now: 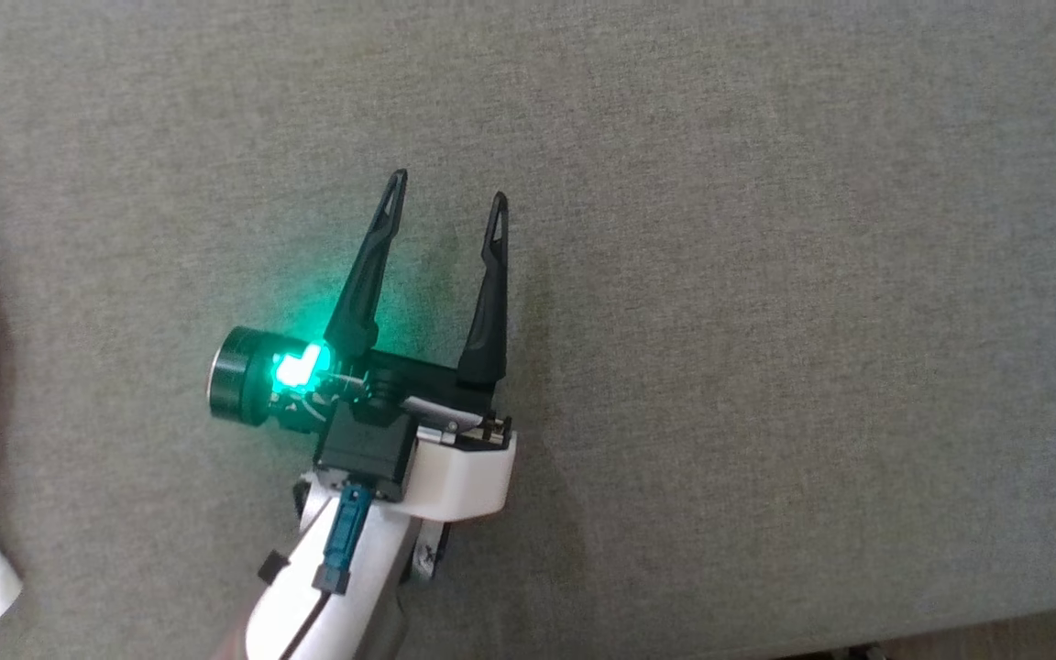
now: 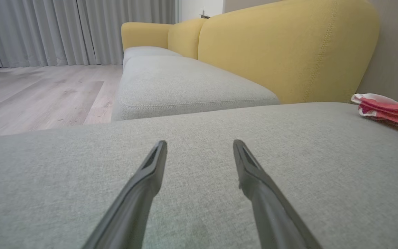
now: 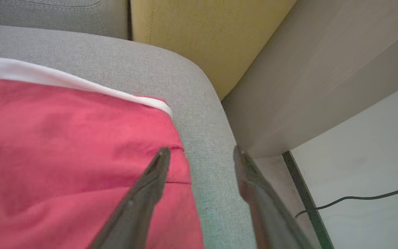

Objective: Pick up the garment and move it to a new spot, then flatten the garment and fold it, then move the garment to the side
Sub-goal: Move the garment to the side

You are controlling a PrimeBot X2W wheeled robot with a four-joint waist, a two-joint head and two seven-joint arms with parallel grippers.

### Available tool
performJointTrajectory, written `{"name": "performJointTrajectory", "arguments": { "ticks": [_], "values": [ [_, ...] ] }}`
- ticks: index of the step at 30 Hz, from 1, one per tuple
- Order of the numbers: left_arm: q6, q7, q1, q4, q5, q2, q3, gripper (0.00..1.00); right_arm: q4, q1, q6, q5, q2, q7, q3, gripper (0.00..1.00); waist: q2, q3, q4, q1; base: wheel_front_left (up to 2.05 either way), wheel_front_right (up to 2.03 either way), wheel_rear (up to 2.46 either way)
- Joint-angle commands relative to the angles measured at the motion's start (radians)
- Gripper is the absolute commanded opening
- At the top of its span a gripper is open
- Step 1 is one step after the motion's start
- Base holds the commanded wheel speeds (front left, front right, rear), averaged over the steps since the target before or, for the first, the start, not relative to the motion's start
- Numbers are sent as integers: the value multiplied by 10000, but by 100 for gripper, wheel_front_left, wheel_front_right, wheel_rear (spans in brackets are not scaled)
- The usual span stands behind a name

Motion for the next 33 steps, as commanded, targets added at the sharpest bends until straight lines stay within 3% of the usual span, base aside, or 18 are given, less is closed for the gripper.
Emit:
{"name": "performJointTrajectory", "arguments": {
  "ticks": [1, 9, 18, 25, 33],
  "values": [
    [54, -40, 15, -188, -33, 5, 169, 100, 115, 230, -7, -221, -374, -193, 103, 100, 0, -190, 52, -2, 0, 0, 0],
    [62, -40, 727, 85, -236, 5, 435, 100, -61, 480, -7, -374, 1654, -1663, 309, 100, 0, -1921, 73, -2, 0, 0, 0],
    [-326, -40, 2383, 423, -814, 23, 1610, 100, -1367, 1924, -7, -462, 3623, -1949, 885, 100, 0, -4255, -46, -2, 0, 0, 0],
    [-765, -40, 3620, 716, -1097, 13, 2328, 100, -2815, 4014, -7, -1989, 5264, -1955, -560, 100, 0, -6002, 224, -2, 0, 0, 0],
    [-1184, -40, 4150, 796, -1020, 7, 2763, 100, -5193, 7408, -7, -5208, 7560, -1956, -3071, 100, 0, -6949, 715, -2, 0, 0, 0]
  ]
}}
